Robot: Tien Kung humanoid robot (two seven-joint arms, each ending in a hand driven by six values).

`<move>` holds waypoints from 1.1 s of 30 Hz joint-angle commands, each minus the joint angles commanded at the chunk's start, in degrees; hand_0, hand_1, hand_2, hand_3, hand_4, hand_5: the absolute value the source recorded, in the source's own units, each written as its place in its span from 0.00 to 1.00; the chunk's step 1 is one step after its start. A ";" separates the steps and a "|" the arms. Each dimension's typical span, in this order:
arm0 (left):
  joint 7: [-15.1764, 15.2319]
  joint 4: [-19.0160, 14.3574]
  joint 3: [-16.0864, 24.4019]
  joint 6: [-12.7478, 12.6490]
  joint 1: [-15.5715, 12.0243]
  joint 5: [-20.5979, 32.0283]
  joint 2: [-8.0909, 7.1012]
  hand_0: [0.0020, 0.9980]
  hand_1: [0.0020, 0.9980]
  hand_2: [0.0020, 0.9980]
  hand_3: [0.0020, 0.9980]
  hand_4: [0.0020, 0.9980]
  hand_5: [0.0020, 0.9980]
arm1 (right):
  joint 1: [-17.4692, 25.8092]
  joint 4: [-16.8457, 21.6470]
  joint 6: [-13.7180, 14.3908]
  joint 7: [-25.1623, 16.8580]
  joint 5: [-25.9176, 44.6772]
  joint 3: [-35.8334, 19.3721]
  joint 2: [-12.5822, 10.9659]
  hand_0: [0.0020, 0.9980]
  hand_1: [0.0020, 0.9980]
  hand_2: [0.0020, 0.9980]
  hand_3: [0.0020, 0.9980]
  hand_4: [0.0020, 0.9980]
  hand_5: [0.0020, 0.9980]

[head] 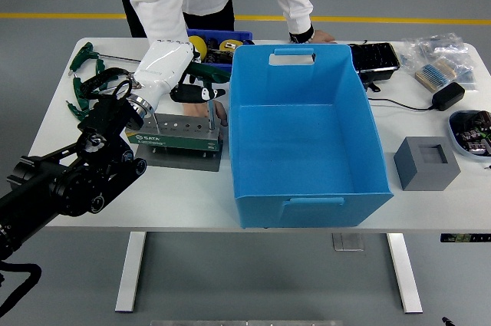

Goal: Lift tool from toolbox,place it in box,lift tool from toolbox,place it in box

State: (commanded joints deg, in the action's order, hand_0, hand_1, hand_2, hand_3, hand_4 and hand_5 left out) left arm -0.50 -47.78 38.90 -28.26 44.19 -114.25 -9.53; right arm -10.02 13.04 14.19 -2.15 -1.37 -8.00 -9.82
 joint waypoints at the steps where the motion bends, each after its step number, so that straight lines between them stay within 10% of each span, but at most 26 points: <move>1: 0.25 -0.11 0.09 0.02 0.02 0.15 -0.03 0.10 0.00 0.04 0.07 0.95 0.57 | 0.01 0.00 0.00 -0.02 0.08 0.04 0.00 0.67 0.64 0.72 0.57 0.84 0.74; 33: 1.02 -17.69 5.27 5.73 4.54 3.97 -5.32 0.10 0.00 0.03 0.06 0.90 0.60 | 0.76 -0.20 0.01 0.12 -0.12 -0.20 0.21 0.67 0.64 0.72 0.57 0.83 0.74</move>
State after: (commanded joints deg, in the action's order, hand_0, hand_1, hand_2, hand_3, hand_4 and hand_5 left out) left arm 0.52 -65.47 44.18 -22.53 48.73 -110.28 -14.85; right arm -9.25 12.84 14.20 -2.03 -1.49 -8.20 -9.61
